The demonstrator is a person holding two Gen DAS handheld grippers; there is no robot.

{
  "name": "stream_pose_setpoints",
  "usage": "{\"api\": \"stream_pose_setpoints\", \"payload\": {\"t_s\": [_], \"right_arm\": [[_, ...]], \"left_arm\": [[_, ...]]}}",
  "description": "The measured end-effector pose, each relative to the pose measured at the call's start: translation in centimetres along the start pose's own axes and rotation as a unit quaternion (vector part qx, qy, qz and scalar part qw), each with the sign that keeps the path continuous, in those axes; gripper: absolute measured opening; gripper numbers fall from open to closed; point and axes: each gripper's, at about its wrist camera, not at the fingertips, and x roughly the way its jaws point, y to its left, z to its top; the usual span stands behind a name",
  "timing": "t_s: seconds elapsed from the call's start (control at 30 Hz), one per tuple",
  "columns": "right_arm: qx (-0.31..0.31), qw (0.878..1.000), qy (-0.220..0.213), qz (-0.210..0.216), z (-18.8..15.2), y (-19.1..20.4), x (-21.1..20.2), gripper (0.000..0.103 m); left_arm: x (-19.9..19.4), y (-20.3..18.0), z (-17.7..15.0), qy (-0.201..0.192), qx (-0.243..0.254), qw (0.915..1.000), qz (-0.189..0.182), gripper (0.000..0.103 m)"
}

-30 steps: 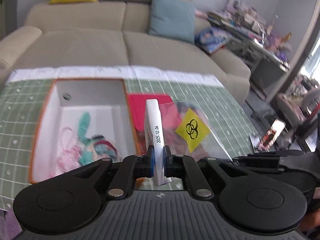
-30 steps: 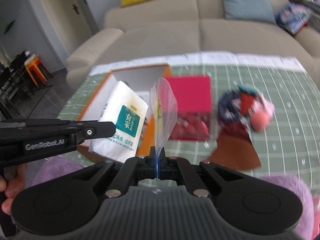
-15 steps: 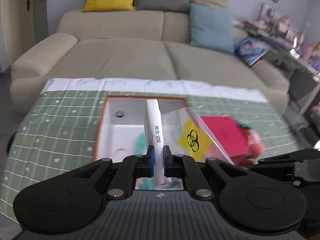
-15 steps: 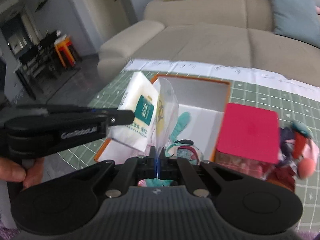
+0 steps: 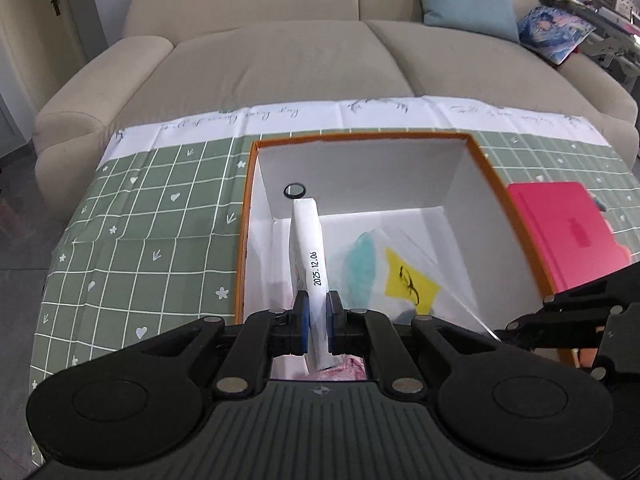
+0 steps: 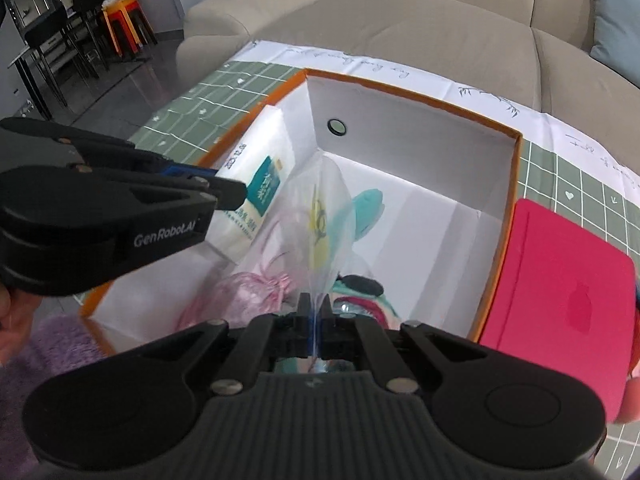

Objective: Organize soft objects
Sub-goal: 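Open both tools to drop the packet and bag into the box, then move both tools away from the box back toward the pile on the mat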

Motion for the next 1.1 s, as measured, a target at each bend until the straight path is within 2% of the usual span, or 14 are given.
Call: {"api": "stream_pose_setpoints", "payload": {"t_s": [0.23,0.3,0.37,0.43,0.5,0.7,0.8,0.93,1.1], "right_arm": [[-0.014,1.000,0.009,-0.019,0.6,-0.3,1.5,0.010],[-0.017,1.000,0.009,-0.023,0.5,-0.3,1.6,0.032],[-0.024,0.999,0.007,-0.029,0.6,-0.1,1.5,0.042],[-0.031,0.999,0.008,-0.032,0.6,0.2,1.2,0.047],[-0.032,0.999,0.010,-0.033,0.6,0.4,0.9,0.060],[-0.034,0.999,0.015,-0.034,0.4,1.2,-0.6,0.072],[-0.035,0.999,0.017,-0.037,0.0,1.3,-1.5,0.074],[-0.033,0.999,0.020,-0.035,-0.7,1.6,-3.1,0.078],[-0.028,0.999,0.018,-0.022,-2.2,1.8,-5.4,0.080]], "left_arm": [[2.5,0.5,0.2,0.016,0.002,0.9999,0.006,0.009],[2.7,0.6,0.2,0.020,0.001,0.9998,0.009,0.012],[3.0,0.8,0.2,0.023,-0.001,0.9997,0.012,0.012],[3.0,1.0,0.1,0.023,-0.004,0.9996,0.016,0.017],[2.8,1.0,0.0,0.023,-0.003,0.9995,0.021,0.019],[1.4,0.9,-0.2,0.014,-0.006,0.9996,0.023,0.020],[0.4,0.6,-0.3,0.009,-0.004,0.9997,0.021,0.023],[-1.2,0.4,-0.7,0.003,-0.005,0.9998,0.019,0.034],[-3.3,-0.1,-1.7,-0.003,-0.014,0.9999,0.007,0.035]]}}
